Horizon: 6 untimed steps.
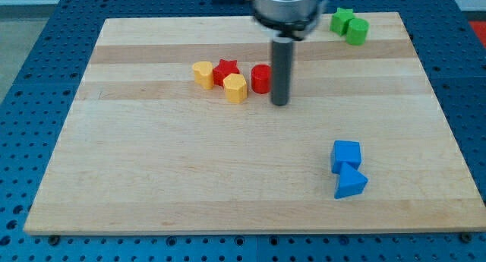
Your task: Move the blue cube towards yellow hexagon and red circle
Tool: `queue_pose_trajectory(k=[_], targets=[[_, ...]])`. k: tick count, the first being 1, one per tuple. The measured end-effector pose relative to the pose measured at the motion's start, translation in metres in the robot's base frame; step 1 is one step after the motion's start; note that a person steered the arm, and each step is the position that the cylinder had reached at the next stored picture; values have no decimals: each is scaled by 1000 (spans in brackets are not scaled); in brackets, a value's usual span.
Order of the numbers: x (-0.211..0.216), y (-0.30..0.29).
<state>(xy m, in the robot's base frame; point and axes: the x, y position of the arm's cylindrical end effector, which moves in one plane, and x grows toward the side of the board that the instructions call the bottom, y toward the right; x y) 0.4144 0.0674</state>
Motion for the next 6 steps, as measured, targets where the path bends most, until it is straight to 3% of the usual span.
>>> queue_pose_trajectory(k=[1, 2, 3, 6], targets=[[8, 71], [54, 123], [134, 106], [146, 97]])
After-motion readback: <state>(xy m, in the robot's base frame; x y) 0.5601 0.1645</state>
